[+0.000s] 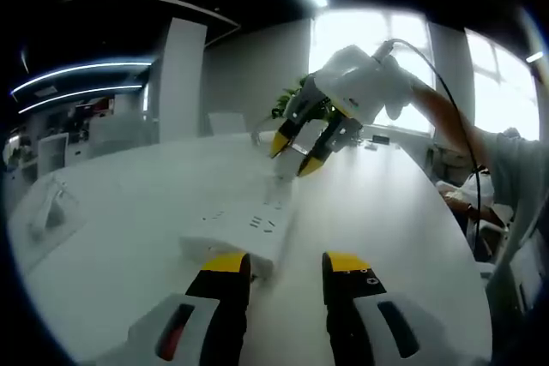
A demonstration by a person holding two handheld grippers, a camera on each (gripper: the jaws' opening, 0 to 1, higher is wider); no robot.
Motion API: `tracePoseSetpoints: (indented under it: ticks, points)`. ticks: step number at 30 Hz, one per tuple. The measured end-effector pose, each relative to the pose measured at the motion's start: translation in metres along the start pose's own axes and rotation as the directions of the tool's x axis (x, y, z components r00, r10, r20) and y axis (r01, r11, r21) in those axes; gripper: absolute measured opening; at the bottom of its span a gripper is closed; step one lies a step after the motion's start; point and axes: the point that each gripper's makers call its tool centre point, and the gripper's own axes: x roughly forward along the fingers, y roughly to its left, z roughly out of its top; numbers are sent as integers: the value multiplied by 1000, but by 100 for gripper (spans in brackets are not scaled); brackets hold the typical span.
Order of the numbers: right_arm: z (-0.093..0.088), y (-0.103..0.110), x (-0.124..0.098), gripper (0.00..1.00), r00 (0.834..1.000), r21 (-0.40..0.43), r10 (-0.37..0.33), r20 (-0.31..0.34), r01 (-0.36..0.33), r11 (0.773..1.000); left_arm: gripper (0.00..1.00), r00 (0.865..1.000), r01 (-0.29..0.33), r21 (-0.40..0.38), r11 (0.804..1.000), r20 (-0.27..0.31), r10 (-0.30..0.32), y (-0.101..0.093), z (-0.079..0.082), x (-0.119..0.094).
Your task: Straighten the power strip on the desk, plug the charger into it
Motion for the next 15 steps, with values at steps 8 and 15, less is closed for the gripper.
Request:
tracePoseSetpoints:
  ticks: [8, 15]
  points:
    - [-2, -1, 0, 28, 1000, 29, -4, 28, 3, 1000, 34, 1000, 4, 3, 1000, -2, -4, -2, -1, 0]
    - [-4, -1, -7, 27, 999, 64, -4, 41, 1, 998, 34, 1000, 2, -2, 1000, 2, -2, -1, 0, -1]
